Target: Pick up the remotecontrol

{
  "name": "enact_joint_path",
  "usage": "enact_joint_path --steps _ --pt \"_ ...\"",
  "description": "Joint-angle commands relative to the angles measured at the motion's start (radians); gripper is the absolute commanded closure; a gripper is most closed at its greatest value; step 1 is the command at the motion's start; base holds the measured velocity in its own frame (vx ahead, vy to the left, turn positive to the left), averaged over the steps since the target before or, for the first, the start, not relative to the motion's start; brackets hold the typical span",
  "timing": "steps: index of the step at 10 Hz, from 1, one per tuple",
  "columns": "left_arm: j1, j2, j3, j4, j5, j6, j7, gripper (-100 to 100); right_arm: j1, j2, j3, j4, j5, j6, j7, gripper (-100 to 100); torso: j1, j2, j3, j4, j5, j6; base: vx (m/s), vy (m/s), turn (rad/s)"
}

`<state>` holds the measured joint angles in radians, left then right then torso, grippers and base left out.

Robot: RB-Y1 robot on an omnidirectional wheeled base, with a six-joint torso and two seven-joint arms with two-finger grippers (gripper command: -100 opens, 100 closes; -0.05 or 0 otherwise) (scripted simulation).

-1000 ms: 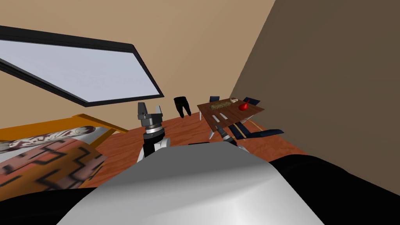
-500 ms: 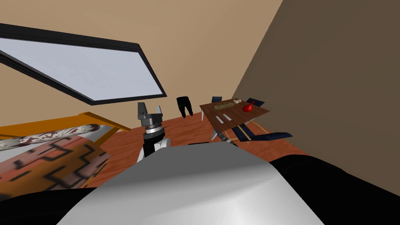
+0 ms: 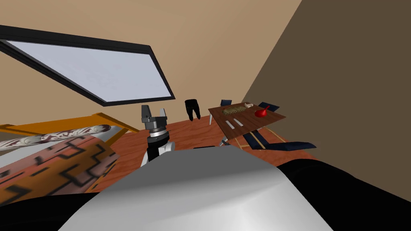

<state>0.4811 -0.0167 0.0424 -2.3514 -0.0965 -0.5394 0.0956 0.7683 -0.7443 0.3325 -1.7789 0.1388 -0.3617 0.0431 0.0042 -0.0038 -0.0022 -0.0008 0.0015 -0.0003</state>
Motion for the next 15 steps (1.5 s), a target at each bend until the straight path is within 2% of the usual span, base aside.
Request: enact_joint_path --steps 1,2,4,5,6,7,8,9,10,11,13,15 --pt "0.0 0.0 0.0 0.0 0.0 0.0 0.0 0 0.028 -0.05 0.044 0.044 0.018 0.026 -0.005 -100 0.0 0.0 0.0 0.0 0.0 0.0 0.135 0.118 0.179" --pt "0.0 0.0 0.0 0.0 0.0 0.0 0.0 0 0.028 -0.07 0.044 0.044 0.018 0.026 -0.005 -100 0.002 -0.004 -0.002 -0.001 0.0 0.0 0.128 0.095 0.053" --pt "0.0 0.0 0.0 0.0 0.0 0.0 0.0 0 0.052 -0.145 0.103 0.136 0.041 0.033 -0.017 -100 0.001 -0.004 -0.002 -0.001 0.0 0.0 0.145 0.097 0.171" --pt "0.0 0.0 0.0 0.0 0.0 0.0 0.0 0 0.052 -0.152 0.103 0.14 0.041 0.033 -0.017 -100 0.001 -0.006 -0.003 -0.001 0.0 0.0 0.134 0.069 0.075" --pt "0.0 0.0 0.0 0.0 0.0 0.0 0.0 0 0.062 -0.193 0.133 0.18 0.052 0.036 -0.026 -100 0.0 -0.005 -0.003 -0.001 0.0 0.0 0.114 0.053 0.125" --pt "0.0 0.0 0.0 0.0 0.0 0.0 0.0 0 0.062 -0.193 0.133 0.189 0.052 0.036 -0.026 -100 -0.001 -0.004 -0.002 -0.001 0.0 0.0 0.086 0.029 0.08" --pt "0.0 0.0 0.0 0.0 0.0 0.0 0.0 0 0.07 -0.232 0.163 0.221 0.063 0.039 -0.035 -100 -0.002 -0.002 -0.001 0.0 0.0 0.0 0.114 0.023 0.151" --pt "0.0 0.0 0.0 0.0 0.0 0.0 0.0 0 0.07 -0.232 0.163 0.238 0.063 0.039 -0.035 -100 -0.003 -0.003 -0.001 0.0 -0.001 0.0 0.096 0.019 0.081" --pt "0.0 0.0 0.0 0.0 0.0 0.0 0.0 0 0.077 -0.271 0.192 0.283 0.073 0.042 -0.046 -100 -0.003 -0.002 -0.001 0.0 -0.001 0.0 0.112 0.032 0.159" --pt "0.0 0.0 0.0 0.0 0.0 0.0 0.0 0 0.077 -0.271 0.192 0.287 0.073 0.042 -0.046 -100 -0.003 -0.003 -0.001 0.0 0.0 0.0 0.1 0.015 0.083" --pt "0.0 0.0 0.0 0.0 0.0 0.0 0.0 0 0.084 -0.342 0.247 0.364 0.092 0.047 -0.07 -100 -0.004 -0.003 -0.001 0.0 -0.001 0.0 0.144 -0.005 0.222" --pt "0.0 0.0 0.0 0.0 0.0 0.0 0.0 0 0.084 -0.342 0.247 0.382 0.092 0.047 -0.07 -100 -0.006 -0.005 -0.003 -0.001 -0.001 0.0 0.1 -0.019 0.035"
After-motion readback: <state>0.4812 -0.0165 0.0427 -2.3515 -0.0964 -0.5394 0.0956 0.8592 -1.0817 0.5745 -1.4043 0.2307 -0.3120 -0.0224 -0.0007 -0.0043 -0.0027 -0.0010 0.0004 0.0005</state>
